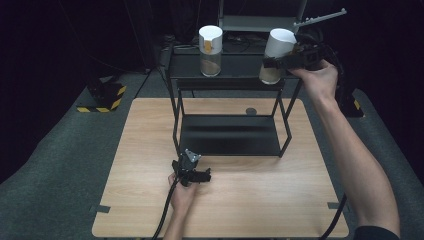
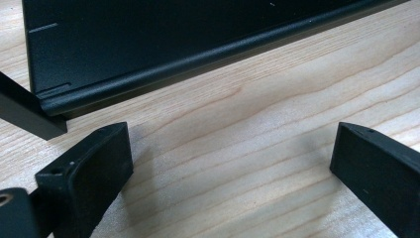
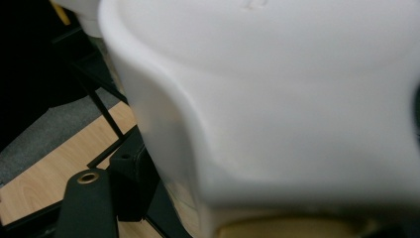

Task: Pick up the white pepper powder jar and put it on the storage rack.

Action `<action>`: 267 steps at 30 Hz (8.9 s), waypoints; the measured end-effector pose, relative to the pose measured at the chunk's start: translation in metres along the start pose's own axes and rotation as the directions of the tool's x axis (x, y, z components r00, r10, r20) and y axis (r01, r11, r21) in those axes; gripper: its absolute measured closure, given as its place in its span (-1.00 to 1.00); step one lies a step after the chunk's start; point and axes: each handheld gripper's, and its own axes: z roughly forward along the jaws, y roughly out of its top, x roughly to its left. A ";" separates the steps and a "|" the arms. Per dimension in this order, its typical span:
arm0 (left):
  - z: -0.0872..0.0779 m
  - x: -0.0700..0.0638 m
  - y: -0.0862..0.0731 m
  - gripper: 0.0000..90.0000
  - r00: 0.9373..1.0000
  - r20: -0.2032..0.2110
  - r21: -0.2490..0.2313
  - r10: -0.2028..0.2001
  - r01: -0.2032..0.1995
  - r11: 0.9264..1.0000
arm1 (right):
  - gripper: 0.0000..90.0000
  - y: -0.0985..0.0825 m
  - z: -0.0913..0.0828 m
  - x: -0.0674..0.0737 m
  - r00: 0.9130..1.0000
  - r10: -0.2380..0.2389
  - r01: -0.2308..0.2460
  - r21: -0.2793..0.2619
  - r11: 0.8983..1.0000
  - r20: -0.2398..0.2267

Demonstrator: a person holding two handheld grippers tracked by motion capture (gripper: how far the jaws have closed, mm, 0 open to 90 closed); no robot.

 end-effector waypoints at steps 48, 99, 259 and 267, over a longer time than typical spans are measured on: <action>0.000 0.001 0.000 -0.94 1.000 0.003 0.001 0.002 -0.002 1.000 | -0.50 0.023 0.062 0.004 0.992 0.043 -0.047 0.037 0.998 0.119; 0.000 0.000 0.000 -0.94 1.000 0.001 0.000 0.000 0.000 1.000 | -0.85 -0.044 0.017 0.003 0.998 0.023 -0.020 -0.046 0.999 0.062; 0.000 0.001 0.000 -0.94 1.000 0.003 0.000 0.002 -0.002 1.000 | -0.83 -0.217 0.052 -0.013 0.992 0.123 -0.124 0.040 0.991 0.030; 0.000 0.000 0.000 -0.94 1.000 0.001 0.002 0.003 -0.003 1.000 | -0.83 -0.224 0.060 -0.013 0.992 0.128 -0.129 0.057 0.990 0.019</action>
